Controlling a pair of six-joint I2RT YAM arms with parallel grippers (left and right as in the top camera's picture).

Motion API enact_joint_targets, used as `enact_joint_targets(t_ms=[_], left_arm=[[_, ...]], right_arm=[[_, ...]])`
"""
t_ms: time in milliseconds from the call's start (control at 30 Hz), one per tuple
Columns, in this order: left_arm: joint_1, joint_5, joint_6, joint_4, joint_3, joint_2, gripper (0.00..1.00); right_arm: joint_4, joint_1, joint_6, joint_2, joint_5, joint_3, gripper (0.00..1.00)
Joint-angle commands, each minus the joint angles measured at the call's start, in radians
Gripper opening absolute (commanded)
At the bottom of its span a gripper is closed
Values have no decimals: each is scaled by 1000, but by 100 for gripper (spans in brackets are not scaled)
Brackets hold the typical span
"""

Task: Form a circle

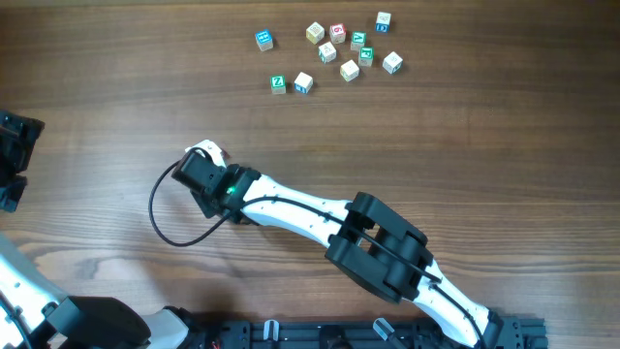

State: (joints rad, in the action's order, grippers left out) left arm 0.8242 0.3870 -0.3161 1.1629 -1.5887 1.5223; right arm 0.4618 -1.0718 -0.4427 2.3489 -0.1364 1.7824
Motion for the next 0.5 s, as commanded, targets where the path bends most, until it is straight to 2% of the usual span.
enact_joint_targets(t_ms=[0,467], left_arm=[[3,-6,21,-2,-1,0,100],[3,-6,21,-2,-1,0,100]], right_arm=[[-6,6,17,19,-24,-9,4],[-24,6,24,19,-24,-9,5]])
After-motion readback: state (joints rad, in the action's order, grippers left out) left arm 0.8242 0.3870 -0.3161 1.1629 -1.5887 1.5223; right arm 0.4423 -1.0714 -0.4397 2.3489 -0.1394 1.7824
